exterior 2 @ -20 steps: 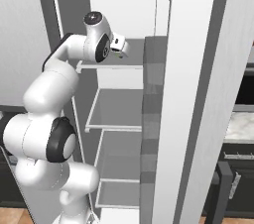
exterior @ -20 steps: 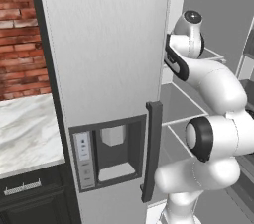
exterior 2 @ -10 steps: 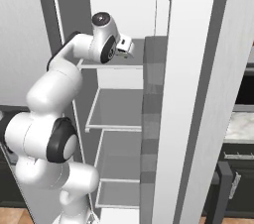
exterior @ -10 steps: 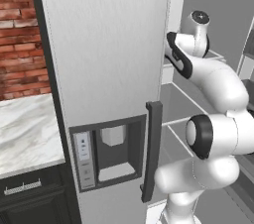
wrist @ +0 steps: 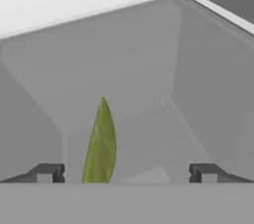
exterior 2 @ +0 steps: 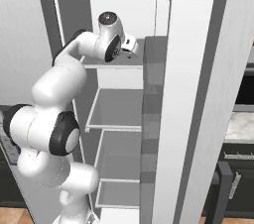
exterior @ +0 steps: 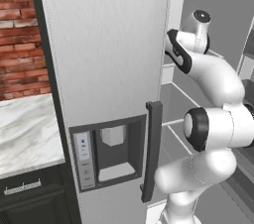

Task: There is a bowl on the dining counter. Grab a lemon wedge from the fridge and place it in the bowl. Then get the liquor bottle and glass cup from the cabinet and place them next to the bowl.

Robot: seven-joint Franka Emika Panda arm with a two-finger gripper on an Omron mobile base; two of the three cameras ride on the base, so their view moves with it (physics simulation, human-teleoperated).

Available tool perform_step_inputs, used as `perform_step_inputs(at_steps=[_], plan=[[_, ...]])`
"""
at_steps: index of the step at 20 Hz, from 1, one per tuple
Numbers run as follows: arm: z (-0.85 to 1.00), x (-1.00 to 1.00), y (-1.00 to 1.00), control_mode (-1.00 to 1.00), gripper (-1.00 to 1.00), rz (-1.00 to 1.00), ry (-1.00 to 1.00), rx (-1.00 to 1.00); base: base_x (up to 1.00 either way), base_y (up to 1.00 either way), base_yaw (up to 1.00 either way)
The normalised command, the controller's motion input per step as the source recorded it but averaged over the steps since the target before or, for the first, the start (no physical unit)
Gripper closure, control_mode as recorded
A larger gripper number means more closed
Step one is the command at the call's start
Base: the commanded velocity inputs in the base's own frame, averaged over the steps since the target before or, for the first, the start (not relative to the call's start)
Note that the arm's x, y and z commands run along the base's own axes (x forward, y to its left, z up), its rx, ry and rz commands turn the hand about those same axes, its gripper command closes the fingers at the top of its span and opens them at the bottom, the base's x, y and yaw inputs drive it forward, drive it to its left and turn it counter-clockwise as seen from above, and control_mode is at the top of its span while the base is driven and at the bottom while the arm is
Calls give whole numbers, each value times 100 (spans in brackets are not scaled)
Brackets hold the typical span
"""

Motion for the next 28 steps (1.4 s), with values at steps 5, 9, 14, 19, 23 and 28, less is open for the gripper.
perform_step_inputs(at_steps=[5, 9, 14, 19, 23, 28], plan=[[-1, 14, 12, -100, -100, 0, 1, 0, 0, 0, 0], [-6, 14, 6, -100, -100, 0, 2, 0, 0, 0, 0], [-22, 15, 0, -100, -100, 0, 3, 0, 0, 0, 0], [-42, 17, 2, -100, -100, 0, 5, 0, 0, 0, 0], [-68, 9, 17, -100, 100, 1, 4, 0, 0, 0, 0], [-76, 5, 11, -100, 100, 2, 3, 0, 0, 0, 0]])
